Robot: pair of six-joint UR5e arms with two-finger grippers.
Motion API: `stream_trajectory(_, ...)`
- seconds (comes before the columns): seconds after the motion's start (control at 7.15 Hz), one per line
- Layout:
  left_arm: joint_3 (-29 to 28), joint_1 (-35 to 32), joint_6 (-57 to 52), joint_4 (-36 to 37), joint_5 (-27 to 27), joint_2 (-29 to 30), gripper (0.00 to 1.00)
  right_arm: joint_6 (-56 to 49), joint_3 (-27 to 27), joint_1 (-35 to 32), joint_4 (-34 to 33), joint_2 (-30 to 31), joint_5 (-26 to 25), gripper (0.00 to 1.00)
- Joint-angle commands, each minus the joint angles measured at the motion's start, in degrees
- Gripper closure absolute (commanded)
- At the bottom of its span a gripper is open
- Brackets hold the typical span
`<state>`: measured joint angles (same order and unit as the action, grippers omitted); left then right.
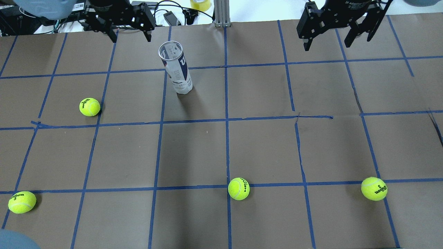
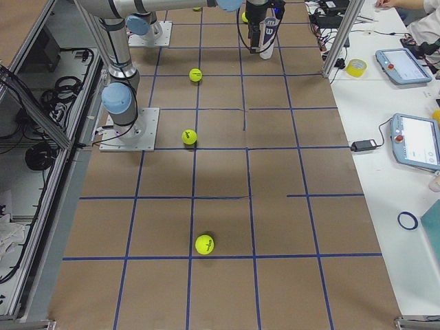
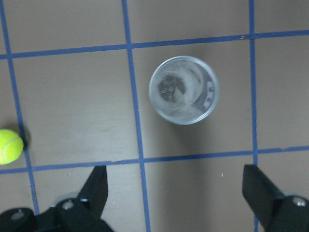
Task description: Lift up tennis ball bucket
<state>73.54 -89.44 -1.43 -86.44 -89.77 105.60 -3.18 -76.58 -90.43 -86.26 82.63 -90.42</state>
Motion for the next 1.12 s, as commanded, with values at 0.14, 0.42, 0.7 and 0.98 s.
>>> stream_trajectory(0.14, 10.4, 2.9, -0.7, 0.3, 0.1, -8.5, 0.00, -1.3, -0.1, 0.1, -0.7, 2.4, 0.2, 0.00)
stream_trajectory(0.42, 13.0, 2.9, -0.7, 0.4, -0.6, -12.8, 0.00, -1.4, -0.1, 0.1, 1.7, 3.1, -0.3, 0.00)
stream_trajectory(0.7, 14.5, 2.9, 0.3, -1.0, 0.0, -15.0, 0.00, -1.3, -0.1, 0.2, 2.7, 3.2, -0.6, 0.00)
stream_trajectory(0.98, 15.0, 2.9, 0.5, -1.1, -0.6, -15.8, 0.00, -1.4, -0.1, 0.2, 2.6, 3.8, -0.5, 0.00)
